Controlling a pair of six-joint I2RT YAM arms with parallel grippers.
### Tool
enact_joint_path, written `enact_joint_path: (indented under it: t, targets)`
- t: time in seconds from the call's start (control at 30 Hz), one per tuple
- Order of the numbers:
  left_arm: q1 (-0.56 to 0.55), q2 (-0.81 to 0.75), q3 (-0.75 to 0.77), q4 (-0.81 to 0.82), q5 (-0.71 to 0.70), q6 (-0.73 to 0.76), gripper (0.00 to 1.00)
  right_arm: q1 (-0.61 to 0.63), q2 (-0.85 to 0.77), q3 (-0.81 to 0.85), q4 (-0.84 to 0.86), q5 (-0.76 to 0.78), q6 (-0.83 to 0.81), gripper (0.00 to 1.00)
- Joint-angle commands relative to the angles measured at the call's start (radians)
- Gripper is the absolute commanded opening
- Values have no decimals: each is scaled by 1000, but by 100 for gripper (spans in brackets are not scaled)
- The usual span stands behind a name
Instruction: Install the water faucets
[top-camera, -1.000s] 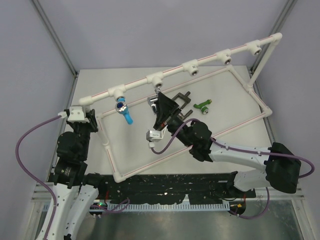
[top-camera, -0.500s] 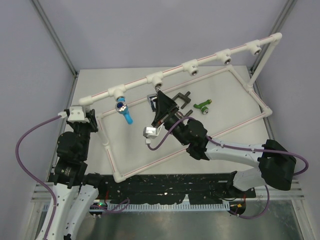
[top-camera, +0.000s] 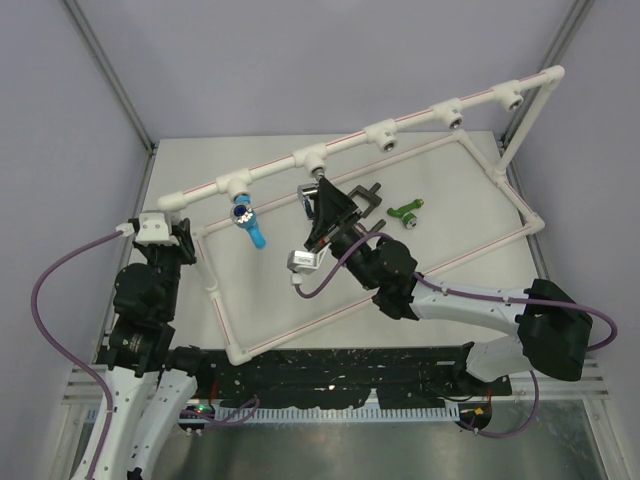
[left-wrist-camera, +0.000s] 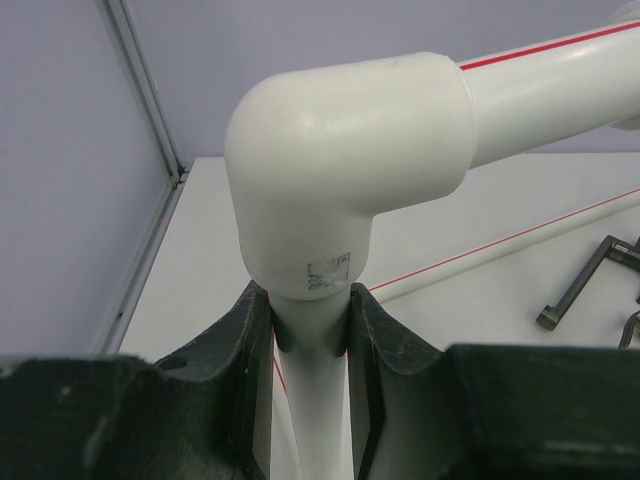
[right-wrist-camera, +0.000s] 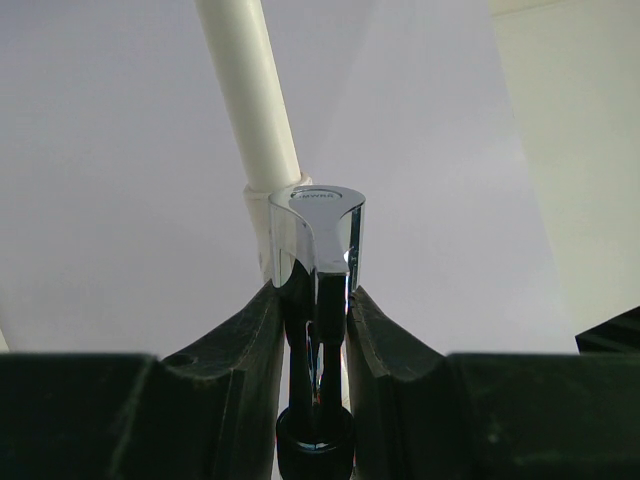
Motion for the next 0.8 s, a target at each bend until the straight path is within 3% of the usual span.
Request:
enact_joint_path:
  t: [0.0,0.77]
  targets:
    - [-14,27,-12,-47,44,30,0,-6,-41,60,99,9,-16,5]
    - [-25,25,-15,-43,58,31,0,-31,-27,63,-27,-7,63,5]
